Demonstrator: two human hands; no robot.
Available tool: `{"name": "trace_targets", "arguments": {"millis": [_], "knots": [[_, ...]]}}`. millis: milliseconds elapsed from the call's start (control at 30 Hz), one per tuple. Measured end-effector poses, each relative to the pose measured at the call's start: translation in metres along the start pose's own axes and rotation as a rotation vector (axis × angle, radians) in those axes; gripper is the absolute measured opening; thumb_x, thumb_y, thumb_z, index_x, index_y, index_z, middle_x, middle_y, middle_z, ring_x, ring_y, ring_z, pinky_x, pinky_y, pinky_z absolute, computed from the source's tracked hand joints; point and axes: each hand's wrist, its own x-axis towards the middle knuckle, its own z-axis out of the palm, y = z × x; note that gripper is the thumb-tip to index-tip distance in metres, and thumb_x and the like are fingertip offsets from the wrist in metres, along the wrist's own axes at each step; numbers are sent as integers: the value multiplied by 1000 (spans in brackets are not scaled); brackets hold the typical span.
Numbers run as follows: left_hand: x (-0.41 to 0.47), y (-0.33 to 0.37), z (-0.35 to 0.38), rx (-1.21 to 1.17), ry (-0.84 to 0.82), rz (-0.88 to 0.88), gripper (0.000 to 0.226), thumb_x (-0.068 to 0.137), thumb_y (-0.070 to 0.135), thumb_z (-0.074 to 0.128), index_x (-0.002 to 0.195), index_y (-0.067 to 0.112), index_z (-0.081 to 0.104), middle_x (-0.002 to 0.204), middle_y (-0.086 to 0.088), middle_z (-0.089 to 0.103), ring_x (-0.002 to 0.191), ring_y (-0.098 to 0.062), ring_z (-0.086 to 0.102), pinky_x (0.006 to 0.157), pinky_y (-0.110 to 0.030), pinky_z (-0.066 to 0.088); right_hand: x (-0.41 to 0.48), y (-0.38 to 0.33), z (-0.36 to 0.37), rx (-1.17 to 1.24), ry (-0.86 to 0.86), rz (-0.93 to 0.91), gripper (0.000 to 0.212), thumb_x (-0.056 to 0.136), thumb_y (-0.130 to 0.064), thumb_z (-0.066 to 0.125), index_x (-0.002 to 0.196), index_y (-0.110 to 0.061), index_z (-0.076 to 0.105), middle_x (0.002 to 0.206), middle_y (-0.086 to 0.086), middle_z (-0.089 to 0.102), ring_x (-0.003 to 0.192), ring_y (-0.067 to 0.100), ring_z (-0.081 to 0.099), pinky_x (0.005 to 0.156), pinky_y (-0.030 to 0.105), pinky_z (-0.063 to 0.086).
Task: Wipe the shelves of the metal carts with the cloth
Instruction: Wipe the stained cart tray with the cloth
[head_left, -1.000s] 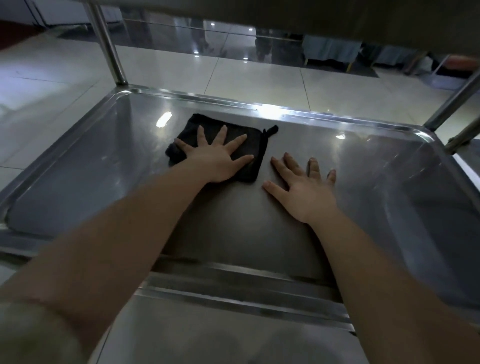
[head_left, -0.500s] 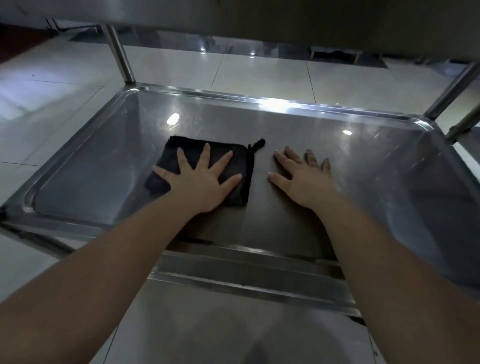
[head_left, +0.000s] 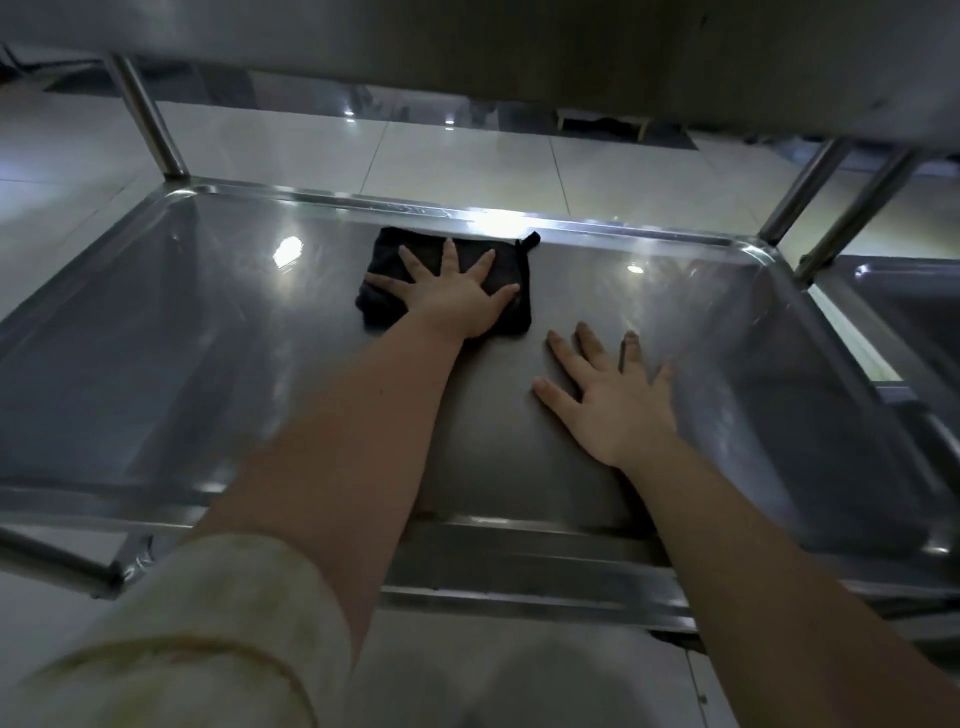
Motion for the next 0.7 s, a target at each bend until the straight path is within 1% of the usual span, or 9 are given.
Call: {"name": "trace_targets", "arguments": {"millis": [133, 267, 367, 467, 533, 567, 633, 667, 700], "knots": [[7, 11, 1, -9, -12, 11, 77, 82, 86, 15, 150, 53, -2, 164, 1, -12, 142, -50, -21, 88, -87, -12, 3, 1, -3, 47, -9, 0, 71, 85, -81, 10, 149, -54, -3, 163, -16, -6, 149, 37, -8, 111, 70, -6], [-17, 1, 7, 0, -48, 49, 76, 81, 86, 13, 148, 56, -7, 163, 4, -17, 142, -46, -24, 90, -85, -13, 1, 2, -6, 129, -1, 7, 85, 81, -85, 16, 152, -45, -9, 164, -13, -4, 149, 35, -9, 112, 69, -7], [-57, -6, 20, 14, -25, 55, 75, 80, 86, 9, 146, 57, -11, 162, 4, -19, 142, -46, -24, 90, -84, -15, -2, 2, -8, 218, 22, 12, 94, 73, -89, 7, 152, -42, -13, 164, -12, 0, 150, 33, -8, 113, 66, -8], [-107, -4, 38, 23, 18, 88, 75, 77, 87, 2, 144, 58, -15, 162, 5, -20, 142, -46, -26, 89, -83, -18, -4, 2, -10, 293, 34, 12, 94, 69, -91, -2, 151, -46, -13, 163, -14, 2, 150, 31, -7, 114, 63, -11], [-138, 4, 49, 33, 23, 104, 74, 78, 87, 1, 143, 57, -17, 161, 5, -21, 141, -46, -27, 88, -83, -19, -4, 2, -11, 372, 52, 20, 84, 77, -87, 1, 151, -49, -6, 163, -13, 9, 150, 28, -4, 114, 61, -12], [-150, 8, 52, 38, 23, 108, 73, 79, 86, 1, 144, 56, -17, 161, 5, -22, 141, -45, -27, 89, -82, -19, -4, 2, -12, 429, 73, 21, 76, 83, -84, 7, 151, -50, 1, 162, -11, 15, 151, 26, -1, 114, 60, -12], [-163, 11, 49, 25, 6, 128, 72, 84, 82, 6, 147, 53, -13, 162, 4, -21, 143, -43, -25, 93, -80, -18, -8, 4, -13, 583, 135, 22, 62, 92, -72, 23, 150, -51, 18, 159, -10, 26, 150, 20, 8, 116, 57, -13], [-166, 8, 44, 4, 0, 150, 70, 88, 79, 12, 149, 51, -7, 162, 4, -18, 145, -40, -22, 97, -78, -17, -10, 5, -14, 686, 174, 20, 55, 95, -65, 33, 147, -49, 29, 157, -11, 32, 149, 17, 13, 117, 56, -10], [-167, 0, 38, -28, 5, 176, 69, 91, 75, 19, 152, 48, 2, 164, 4, -13, 147, -37, -17, 103, -74, -13, -14, 5, -17, 792, 211, 6, 49, 96, -56, 45, 144, -44, 40, 154, -9, 38, 147, 15, 19, 119, 55, -3]]}}
